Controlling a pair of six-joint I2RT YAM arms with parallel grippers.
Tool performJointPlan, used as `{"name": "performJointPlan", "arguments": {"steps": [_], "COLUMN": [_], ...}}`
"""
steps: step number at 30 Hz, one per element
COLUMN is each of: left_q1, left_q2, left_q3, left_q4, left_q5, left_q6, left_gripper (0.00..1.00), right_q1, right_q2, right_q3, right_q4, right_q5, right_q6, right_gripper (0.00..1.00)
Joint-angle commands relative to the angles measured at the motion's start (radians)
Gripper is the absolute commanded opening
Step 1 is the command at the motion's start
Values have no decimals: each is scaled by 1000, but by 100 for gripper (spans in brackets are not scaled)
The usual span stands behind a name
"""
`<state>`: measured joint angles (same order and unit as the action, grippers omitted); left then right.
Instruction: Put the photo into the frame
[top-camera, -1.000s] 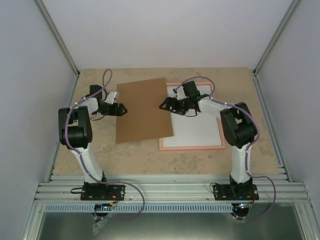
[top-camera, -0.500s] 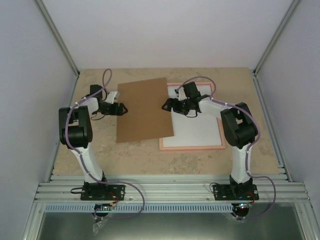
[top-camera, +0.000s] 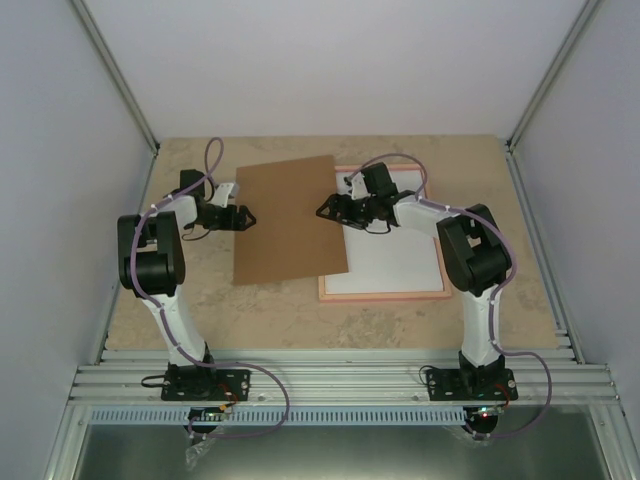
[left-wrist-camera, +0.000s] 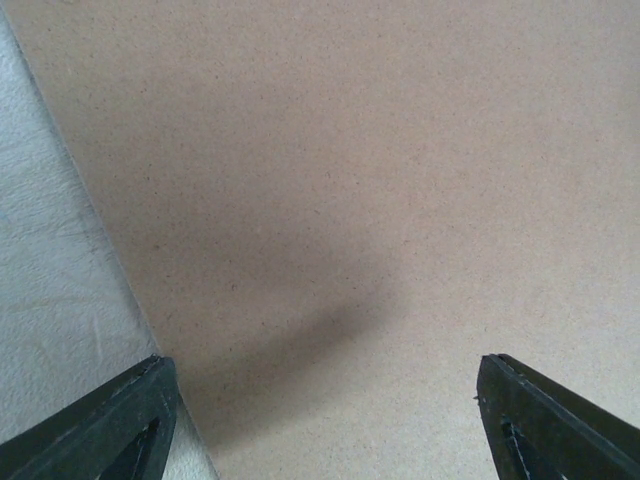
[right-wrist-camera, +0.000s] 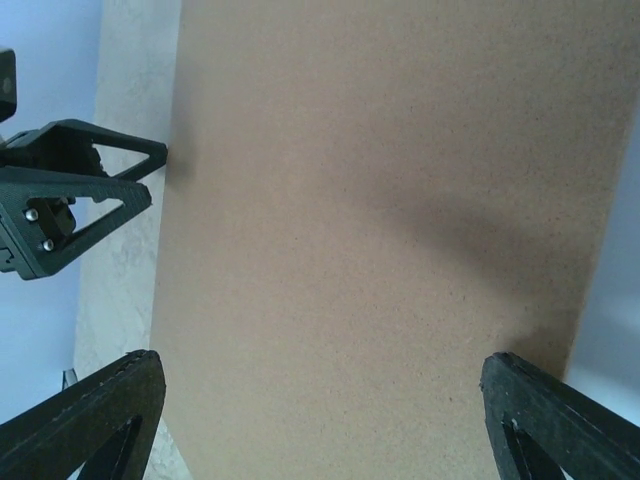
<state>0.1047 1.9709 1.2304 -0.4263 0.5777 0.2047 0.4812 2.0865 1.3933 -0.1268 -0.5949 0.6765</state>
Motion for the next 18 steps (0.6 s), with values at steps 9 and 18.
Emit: {"name": "performJointPlan", "arguments": {"steps": [9, 18], "left_q1": [-18, -17], "left_q2": [44, 51], "left_q3": [-61, -66], "left_q4": [-38, -25], "left_q5": [17, 27], "left_q6": [-30, -43], "left_gripper": [84, 84], "right_q1": [-15, -11], "right_q2": [-59, -36], "right_q3": [-69, -76], "right_q4": [34, 15], "right_q5": [146, 141], "right_q6": [-60, -76], "right_gripper": [88, 87]}}
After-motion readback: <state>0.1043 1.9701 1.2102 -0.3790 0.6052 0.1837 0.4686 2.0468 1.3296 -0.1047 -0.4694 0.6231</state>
